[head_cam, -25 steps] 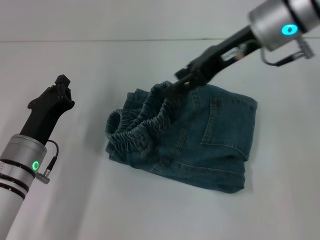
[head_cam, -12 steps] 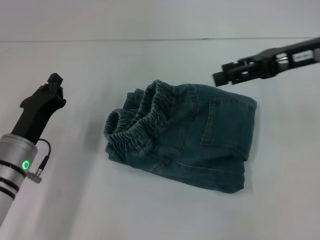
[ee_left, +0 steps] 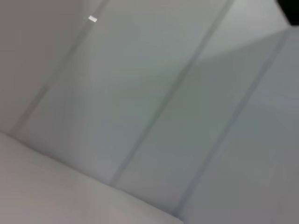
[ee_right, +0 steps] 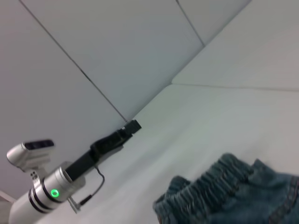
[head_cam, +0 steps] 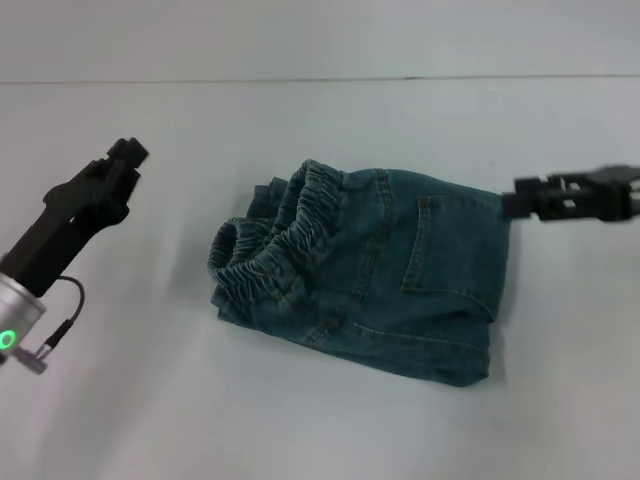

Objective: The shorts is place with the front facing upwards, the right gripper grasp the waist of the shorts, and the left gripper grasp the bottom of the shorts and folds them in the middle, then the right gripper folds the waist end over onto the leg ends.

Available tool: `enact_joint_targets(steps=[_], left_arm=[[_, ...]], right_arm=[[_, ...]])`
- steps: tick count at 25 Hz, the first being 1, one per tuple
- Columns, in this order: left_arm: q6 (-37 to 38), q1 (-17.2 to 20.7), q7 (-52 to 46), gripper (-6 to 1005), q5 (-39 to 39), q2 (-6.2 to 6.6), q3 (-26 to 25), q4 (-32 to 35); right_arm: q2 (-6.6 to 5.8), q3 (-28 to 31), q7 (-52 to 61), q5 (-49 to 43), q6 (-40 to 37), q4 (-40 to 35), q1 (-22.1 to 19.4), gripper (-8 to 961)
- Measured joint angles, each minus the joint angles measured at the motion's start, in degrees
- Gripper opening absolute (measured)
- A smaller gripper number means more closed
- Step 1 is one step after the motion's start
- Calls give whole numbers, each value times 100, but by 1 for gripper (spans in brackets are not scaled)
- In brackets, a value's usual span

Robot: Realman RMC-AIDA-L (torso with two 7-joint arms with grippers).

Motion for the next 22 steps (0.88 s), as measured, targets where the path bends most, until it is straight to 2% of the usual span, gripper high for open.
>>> enact_joint_targets(steps=[4, 9, 12, 14, 18, 22], left_arm=[[621, 107, -819, 106, 1, 133, 1093, 667], [1638, 298, -1569, 343, 91, 220, 2264, 1620], [2043, 332, -1918, 485, 613, 228, 2551, 2089], [2070, 333, -1935, 580, 775, 228, 2571, 2136], [2131, 282, -2006, 683, 1364, 227, 2595, 2320], [2156, 286, -2174, 785, 1599, 192, 2755, 2585]], right_arm=[[73, 299, -472, 3, -202, 12, -349, 812], [132, 643, -1019, 5, -313, 75, -769, 811], [143, 859, -1214, 6, -348, 99, -954, 811], [161, 1066, -1327, 7, -375, 100, -1020, 810], [229, 1327, -1729, -11, -504, 193, -1113, 810], [216, 1329, -1901, -157, -531, 329, -1144, 809]])
